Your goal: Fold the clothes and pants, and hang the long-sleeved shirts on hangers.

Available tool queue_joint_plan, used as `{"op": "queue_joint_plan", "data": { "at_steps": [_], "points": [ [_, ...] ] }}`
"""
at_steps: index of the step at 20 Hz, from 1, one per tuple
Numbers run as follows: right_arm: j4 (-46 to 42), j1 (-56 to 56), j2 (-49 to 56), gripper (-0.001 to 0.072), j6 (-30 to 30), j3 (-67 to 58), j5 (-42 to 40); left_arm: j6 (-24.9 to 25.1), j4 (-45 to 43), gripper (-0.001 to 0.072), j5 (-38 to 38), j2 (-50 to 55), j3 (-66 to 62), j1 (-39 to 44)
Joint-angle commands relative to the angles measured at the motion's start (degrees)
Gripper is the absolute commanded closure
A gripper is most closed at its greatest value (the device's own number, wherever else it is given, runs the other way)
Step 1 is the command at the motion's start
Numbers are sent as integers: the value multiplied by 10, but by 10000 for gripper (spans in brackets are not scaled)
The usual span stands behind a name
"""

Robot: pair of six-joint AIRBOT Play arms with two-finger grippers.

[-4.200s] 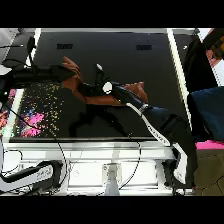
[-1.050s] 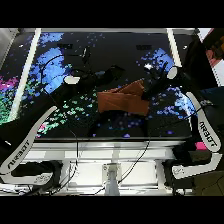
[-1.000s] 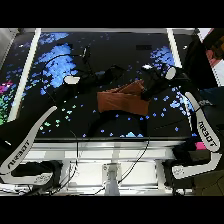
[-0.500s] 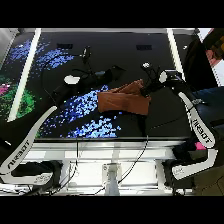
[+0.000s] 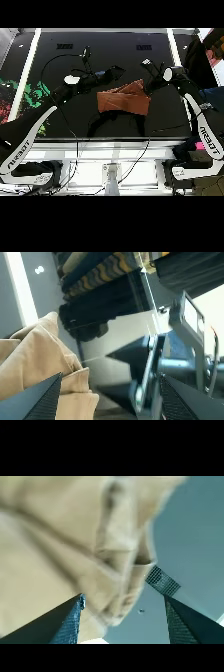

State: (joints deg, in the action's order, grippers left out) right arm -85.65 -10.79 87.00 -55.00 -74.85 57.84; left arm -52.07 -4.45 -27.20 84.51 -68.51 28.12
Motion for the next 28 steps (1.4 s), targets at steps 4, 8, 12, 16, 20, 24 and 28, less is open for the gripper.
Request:
{"op": "queue_joint_plan", "data": {
  "at_steps": [4, 8, 12, 16, 20, 24, 28],
  "points": [
    [29, -34, 10, 166, 87, 2, 39, 0, 0, 3, -1, 0, 0, 0],
    [47, -50, 38, 165, 86, 2, 40, 0, 0, 3, 0, 0, 0, 0],
    [25, -50, 71, 166, 85, 2, 10, 0, -2, 3, 0, 0, 0, 0],
    [16, -50, 95, 432, 76, 2, -10, 0, -2, 3, 0, 0, 0, 0],
    [14, -50, 79, 699, 76, 0, 6, 0, -2, 3, 0, 0, 0, 0],
    [14, -50, 16, 699, 78, 0, 0, 0, -2, 3, 0, 0, 0, 0],
    [14, -50, -19, 699, 82, 0, -81, 0, -2, 3, 0, 0, 0, 0]
  ]
}}
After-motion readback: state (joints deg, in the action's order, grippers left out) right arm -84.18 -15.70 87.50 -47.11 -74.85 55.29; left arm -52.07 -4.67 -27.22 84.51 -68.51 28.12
